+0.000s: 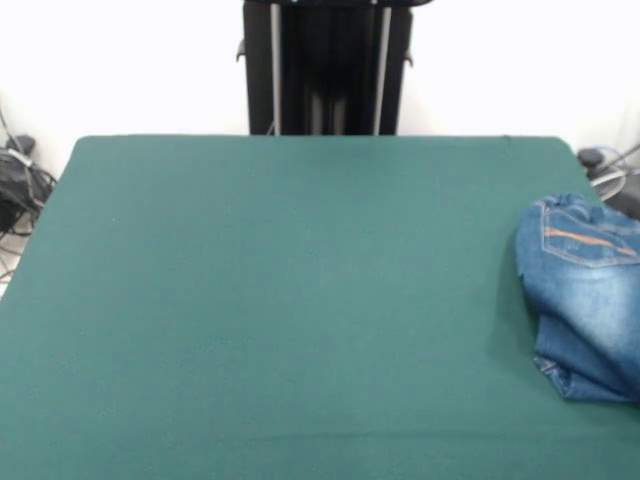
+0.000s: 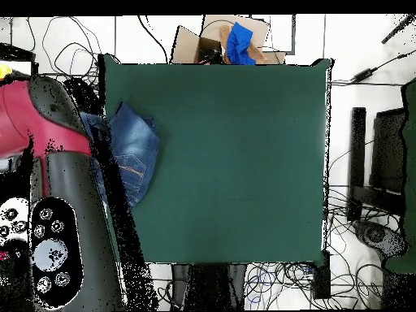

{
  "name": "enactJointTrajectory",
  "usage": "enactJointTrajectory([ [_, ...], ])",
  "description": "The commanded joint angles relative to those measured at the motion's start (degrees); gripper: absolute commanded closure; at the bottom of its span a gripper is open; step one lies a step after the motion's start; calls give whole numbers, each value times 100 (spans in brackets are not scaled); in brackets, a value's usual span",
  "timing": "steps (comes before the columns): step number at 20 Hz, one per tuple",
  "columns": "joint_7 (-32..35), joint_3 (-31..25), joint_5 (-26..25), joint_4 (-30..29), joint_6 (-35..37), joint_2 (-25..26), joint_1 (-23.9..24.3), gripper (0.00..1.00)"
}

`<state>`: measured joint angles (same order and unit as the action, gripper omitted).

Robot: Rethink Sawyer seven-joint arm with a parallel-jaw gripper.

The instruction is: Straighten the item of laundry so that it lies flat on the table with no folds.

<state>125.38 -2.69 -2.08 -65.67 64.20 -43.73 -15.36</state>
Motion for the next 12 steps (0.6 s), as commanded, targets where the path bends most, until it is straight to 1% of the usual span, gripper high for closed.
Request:
enactJointTrajectory([
  [1,877,114,-319,-1384,-1064,446,-75,100],
  [4,443,3,-349,-1595,-1541,510,147,100],
  [8,8,-134,-424,-1768,-2002,574,403,100],
  [12,-193,-183,-498,-1872,-2135,516,490,100],
])
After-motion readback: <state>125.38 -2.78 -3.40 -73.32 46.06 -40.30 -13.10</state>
